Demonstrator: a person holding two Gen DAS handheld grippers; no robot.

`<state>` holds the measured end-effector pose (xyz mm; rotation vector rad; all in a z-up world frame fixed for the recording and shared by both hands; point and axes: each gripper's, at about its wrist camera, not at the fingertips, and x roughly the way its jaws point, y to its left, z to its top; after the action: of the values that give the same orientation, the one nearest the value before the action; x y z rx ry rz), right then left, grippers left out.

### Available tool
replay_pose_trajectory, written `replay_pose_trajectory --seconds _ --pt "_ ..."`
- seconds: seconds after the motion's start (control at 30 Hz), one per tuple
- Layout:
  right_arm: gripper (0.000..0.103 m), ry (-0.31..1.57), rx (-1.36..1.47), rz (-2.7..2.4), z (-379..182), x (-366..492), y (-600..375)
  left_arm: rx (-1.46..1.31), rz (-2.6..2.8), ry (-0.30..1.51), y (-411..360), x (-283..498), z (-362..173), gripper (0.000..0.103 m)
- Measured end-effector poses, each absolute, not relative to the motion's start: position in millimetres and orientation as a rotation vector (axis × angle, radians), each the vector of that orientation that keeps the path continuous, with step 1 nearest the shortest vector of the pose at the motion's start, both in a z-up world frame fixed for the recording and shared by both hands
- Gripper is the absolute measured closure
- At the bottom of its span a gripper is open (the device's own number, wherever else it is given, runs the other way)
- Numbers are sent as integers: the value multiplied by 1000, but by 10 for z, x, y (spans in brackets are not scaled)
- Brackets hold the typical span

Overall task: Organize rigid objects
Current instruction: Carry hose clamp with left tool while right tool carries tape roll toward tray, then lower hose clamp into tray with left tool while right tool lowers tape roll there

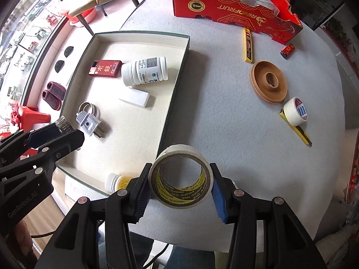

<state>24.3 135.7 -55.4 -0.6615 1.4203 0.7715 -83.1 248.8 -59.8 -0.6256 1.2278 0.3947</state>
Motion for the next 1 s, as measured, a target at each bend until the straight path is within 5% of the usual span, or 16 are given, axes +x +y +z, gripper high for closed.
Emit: replay_pose_trajectory --seconds 1.0 --pt "53 1553 -575 799 -792 377 1813 -611 470 1299 2881 -727 -960 60"
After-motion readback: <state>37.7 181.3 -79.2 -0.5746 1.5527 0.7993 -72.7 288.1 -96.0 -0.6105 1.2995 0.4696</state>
